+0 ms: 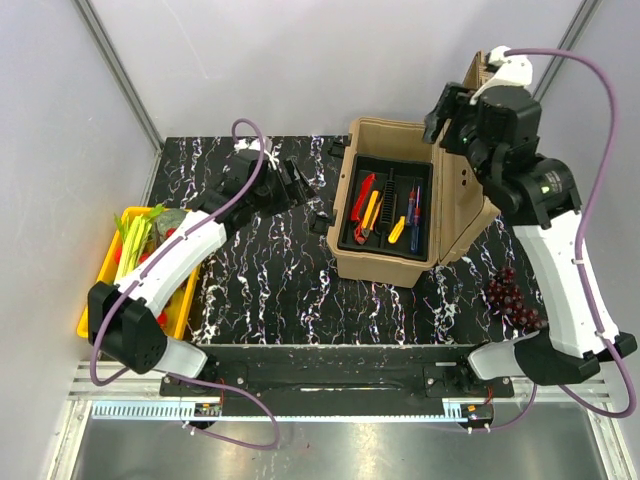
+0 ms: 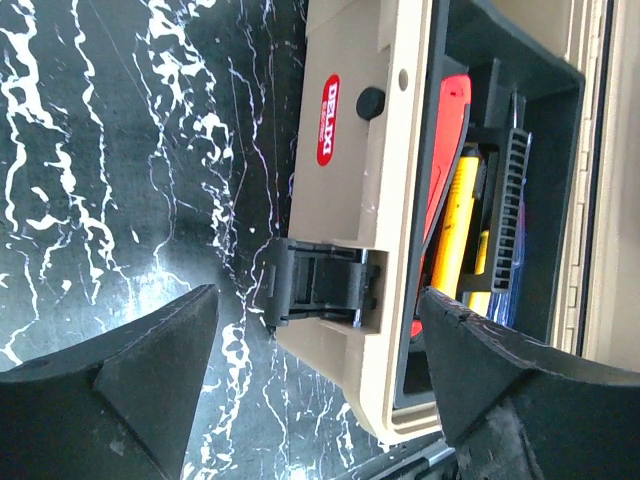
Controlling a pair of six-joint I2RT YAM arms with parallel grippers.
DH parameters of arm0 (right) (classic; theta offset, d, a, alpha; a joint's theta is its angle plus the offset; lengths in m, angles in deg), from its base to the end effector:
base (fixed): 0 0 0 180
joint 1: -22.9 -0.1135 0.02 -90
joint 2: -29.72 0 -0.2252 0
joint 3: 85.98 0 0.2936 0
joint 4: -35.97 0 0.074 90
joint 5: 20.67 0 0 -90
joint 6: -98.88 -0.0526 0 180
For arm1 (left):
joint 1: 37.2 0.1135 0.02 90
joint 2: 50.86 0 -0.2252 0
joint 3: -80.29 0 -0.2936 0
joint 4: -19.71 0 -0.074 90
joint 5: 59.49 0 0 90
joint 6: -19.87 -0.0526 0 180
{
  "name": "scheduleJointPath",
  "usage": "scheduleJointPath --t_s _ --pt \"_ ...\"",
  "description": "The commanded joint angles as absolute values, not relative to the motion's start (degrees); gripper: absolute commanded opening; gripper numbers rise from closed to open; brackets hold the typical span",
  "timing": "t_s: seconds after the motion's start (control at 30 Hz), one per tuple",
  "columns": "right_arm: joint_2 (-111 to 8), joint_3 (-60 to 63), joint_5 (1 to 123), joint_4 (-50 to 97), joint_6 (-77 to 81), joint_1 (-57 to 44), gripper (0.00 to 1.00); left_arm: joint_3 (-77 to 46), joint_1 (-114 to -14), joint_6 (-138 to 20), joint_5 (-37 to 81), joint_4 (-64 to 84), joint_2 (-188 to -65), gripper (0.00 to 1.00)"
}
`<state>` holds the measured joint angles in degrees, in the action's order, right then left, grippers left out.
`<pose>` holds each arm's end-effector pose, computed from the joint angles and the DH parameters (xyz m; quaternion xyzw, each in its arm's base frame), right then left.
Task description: Pack the tool kit
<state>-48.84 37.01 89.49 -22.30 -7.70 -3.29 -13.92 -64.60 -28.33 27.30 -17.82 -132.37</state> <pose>0.2815 0.1183 0.5102 0.0427 0.7813 0.0931 0.6157 0.3408 -0.1799 0.2888 -0.0970 0.8742 -0.2900 0.3770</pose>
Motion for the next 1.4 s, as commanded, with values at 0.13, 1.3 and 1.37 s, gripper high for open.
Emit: scheduleJointPath --t_s 0.13,1.3,1.37 --pt "-50.3 46.9 115.1 -28.6 -0.3 -2.9 0.87 -16.2 -64.4 -30.7 17.6 -8.4 -134.9 0.89" --pt "-49.9 32.2 59.9 -15.9 -15.6 6.0 0.87 -14.6 -60.3 -28.4 25.2 -10.0 -135.6 0.91" --pt "-49.6 30.4 56.2 -11.7 -17.0 5.9 0.87 -15.4 -59.4 -27.9 27.7 -11.3 -134.6 0.91"
